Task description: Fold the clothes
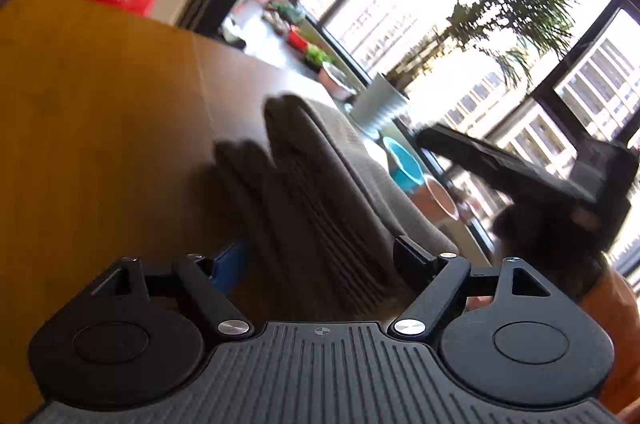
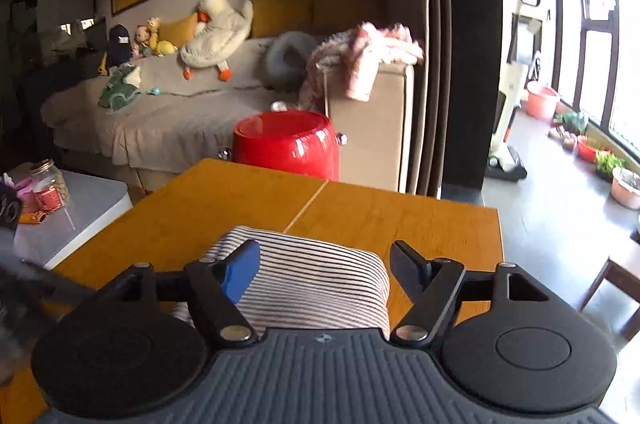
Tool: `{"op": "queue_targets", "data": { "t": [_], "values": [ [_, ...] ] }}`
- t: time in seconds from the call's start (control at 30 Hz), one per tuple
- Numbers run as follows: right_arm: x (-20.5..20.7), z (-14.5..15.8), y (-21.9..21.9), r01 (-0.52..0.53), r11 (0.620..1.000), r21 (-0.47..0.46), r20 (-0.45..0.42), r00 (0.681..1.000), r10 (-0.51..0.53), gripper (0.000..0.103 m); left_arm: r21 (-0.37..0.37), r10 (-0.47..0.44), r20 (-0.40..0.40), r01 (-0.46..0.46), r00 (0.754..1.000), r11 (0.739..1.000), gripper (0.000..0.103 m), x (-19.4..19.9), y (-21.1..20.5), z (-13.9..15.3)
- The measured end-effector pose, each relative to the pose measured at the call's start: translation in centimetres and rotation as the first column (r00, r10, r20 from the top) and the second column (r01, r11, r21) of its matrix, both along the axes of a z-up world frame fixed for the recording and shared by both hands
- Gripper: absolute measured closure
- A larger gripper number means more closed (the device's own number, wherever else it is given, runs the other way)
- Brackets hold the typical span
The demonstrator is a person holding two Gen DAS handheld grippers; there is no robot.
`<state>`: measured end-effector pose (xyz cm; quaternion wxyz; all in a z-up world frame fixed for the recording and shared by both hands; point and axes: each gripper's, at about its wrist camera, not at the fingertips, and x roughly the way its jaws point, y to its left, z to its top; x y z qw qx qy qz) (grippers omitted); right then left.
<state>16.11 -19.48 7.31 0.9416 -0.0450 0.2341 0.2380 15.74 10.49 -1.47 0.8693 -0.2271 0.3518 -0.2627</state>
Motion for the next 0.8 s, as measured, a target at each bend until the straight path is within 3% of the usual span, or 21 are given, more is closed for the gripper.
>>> {"op": "queue_targets", "data": {
  "t": [0.07, 0.17, 0.3, 0.4, 0.47, 0.53, 0.57, 0.8],
  "values": [
    [-3.7, 0.5, 0.3, -0.030, 0.999, -0.016, 0.060, 0.998, 0.031, 0.026, 0.024, 0.023, -0.005, -0.023, 1.000, 0.999, 0.045, 0.5, 0.1, -0.4],
    [-8.3, -0.6, 2.6, -0.109, 0.988, -0.111, 0.116, 0.986, 0.122, 0.022, 0.058, 0.033, -0.024, -0.031, 0.999, 0.998, 0.065, 1.2, -0.3, -1.1],
    [-10.7, -4.7, 6.7, -0.148, 0.948, -0.283, 0.136, 0.972, 0.192, 0.021, 0.032, -0.022, -0.077, 0.024, 0.997, 0.999, 0.072, 1.4, -1.3, -2.2],
    [-10.2, -7.9, 8.4, -0.090, 0.918, -0.385, 0.185, 0.968, 0.172, 0.021, 0.030, -0.052, -0.093, 0.055, 0.994, 0.998, 0.072, 1.0, -1.9, -2.4],
    [-10.0, -8.1, 8.2, -0.080, 0.924, -0.374, 0.207, 0.964, 0.167, 0.029, 0.028, -0.075, -0.099, 0.078, 0.992, 0.997, 0.072, 0.8, -2.5, -2.6],
    [-9.9, -7.1, 7.4, -0.076, 0.945, -0.318, 0.195, 0.970, 0.143, 0.068, 0.021, -0.098, -0.105, 0.100, 0.990, 0.995, 0.072, 0.8, -3.1, -2.7],
    [-9.7, -6.5, 6.8, -0.068, 0.955, -0.289, 0.183, 0.975, 0.125, 0.074, 0.018, -0.106, -0.107, 0.109, 0.989, 0.994, 0.072, 0.9, -3.4, -2.8],
    [-8.0, -2.2, 2.6, -0.035, 0.998, -0.045, 0.118, 0.992, 0.040, 0.082, -0.006, -0.131, -0.120, 0.131, 0.984, 0.991, 0.072, 1.2, -4.1, -3.0]
  ]
}}
